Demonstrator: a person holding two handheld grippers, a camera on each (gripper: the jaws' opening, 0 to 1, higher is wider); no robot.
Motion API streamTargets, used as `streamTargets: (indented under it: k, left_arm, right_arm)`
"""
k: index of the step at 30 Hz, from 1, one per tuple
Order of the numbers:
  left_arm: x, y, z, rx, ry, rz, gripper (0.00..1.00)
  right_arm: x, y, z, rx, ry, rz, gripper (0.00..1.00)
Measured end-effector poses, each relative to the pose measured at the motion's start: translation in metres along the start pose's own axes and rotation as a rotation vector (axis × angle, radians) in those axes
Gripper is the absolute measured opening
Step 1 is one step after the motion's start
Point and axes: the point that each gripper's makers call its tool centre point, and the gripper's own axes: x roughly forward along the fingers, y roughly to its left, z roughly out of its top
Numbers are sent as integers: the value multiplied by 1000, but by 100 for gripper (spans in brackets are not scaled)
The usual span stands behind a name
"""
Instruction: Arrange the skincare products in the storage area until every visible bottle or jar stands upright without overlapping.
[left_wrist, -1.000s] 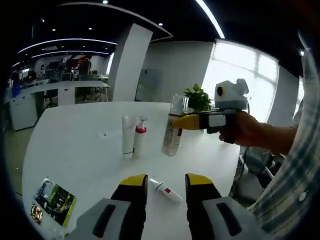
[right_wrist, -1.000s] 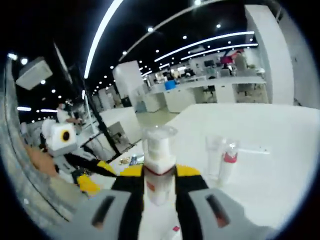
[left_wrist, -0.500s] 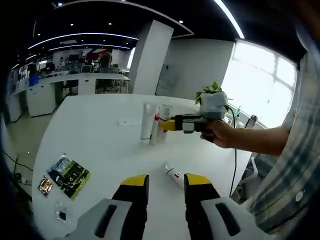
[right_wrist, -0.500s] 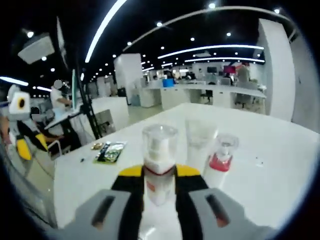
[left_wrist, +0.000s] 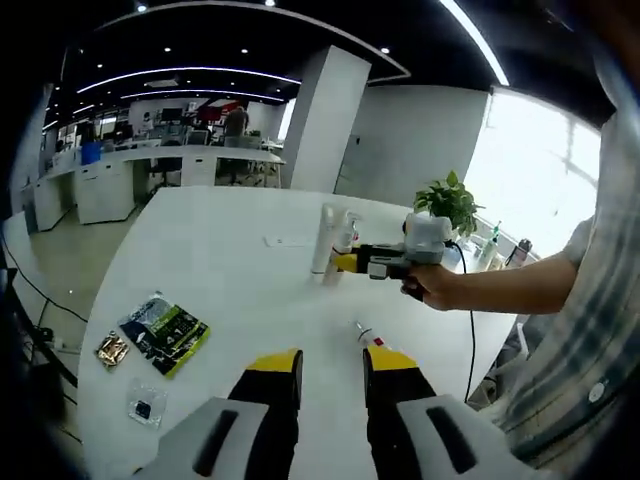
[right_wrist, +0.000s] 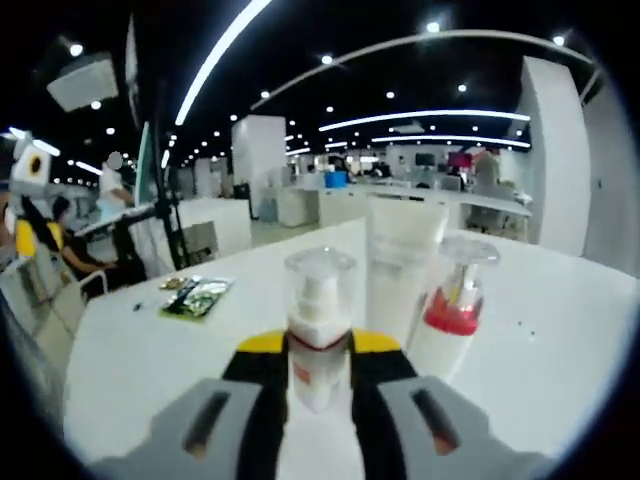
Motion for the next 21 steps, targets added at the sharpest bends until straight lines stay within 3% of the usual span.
streamTargets:
  k: [1, 10, 16, 21]
  left_arm:
    - [0, 1, -1, -2, 2, 2, 25]
    - [-12, 13, -7, -20, -3, 35, 25]
    - [-18, 22, -7, -30, -8, 59, 25]
    - [-18, 24, -7, -35, -5, 64, 25]
  right_arm:
    - [0, -1, -2, -27, 3, -7, 21]
    - [15, -9, -30, -9, 48, -7, 21]
    - [16, -9, -39, -28, 64, -28, 21]
    - [13, -13, -40, -35, 37, -60, 21]
